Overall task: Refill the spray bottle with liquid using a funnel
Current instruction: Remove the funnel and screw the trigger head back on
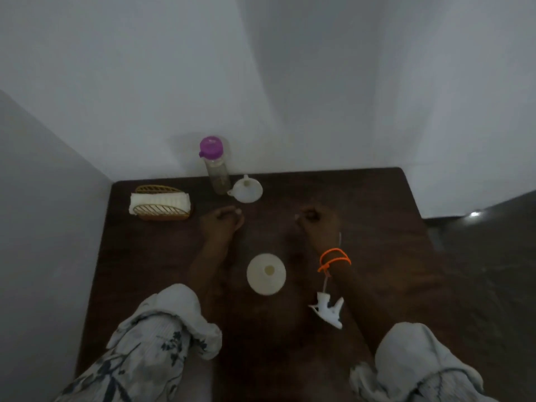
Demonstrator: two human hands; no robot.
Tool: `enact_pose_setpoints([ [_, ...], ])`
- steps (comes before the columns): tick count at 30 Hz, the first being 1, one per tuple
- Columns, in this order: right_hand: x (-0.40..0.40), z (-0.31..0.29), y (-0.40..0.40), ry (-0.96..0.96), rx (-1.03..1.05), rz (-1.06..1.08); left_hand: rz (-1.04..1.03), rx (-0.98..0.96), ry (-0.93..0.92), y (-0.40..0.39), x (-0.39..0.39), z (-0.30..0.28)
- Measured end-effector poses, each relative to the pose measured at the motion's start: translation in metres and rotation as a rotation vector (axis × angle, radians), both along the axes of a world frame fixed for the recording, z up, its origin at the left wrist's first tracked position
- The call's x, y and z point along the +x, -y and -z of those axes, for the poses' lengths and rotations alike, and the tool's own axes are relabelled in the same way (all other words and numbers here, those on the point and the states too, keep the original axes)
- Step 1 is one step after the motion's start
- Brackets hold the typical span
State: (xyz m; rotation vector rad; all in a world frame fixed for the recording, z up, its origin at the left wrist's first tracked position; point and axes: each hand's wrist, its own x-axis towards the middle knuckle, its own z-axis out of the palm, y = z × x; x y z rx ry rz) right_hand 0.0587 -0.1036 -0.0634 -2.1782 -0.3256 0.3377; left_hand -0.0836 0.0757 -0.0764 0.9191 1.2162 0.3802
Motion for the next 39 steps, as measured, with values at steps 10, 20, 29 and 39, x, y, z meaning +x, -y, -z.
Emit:
enact_pose_setpoints([
  [10, -0.087, 0.02, 0.14, -0.093, -0.341, -0.037, 0.35, 0.266, -0.15, 0.073, -0.077, -0.016],
  [20, -0.133, 0.072, 0.144, -0.441, -0.098, 0.596, 0.725, 0.356, -0.112, 0.094, -0.101, 0.025],
  [29, -0.162, 0.014, 0.135, -0.017, -0.391, 0.294, 0.668, 0.411, -0.151, 0.101, -0.099, 0.044],
  [39, -0.07, 0.004, 0.117, 0.165, -0.905, -0.76, 0.688, 0.454, -0.122, 0.102, -0.096, 0.032],
])
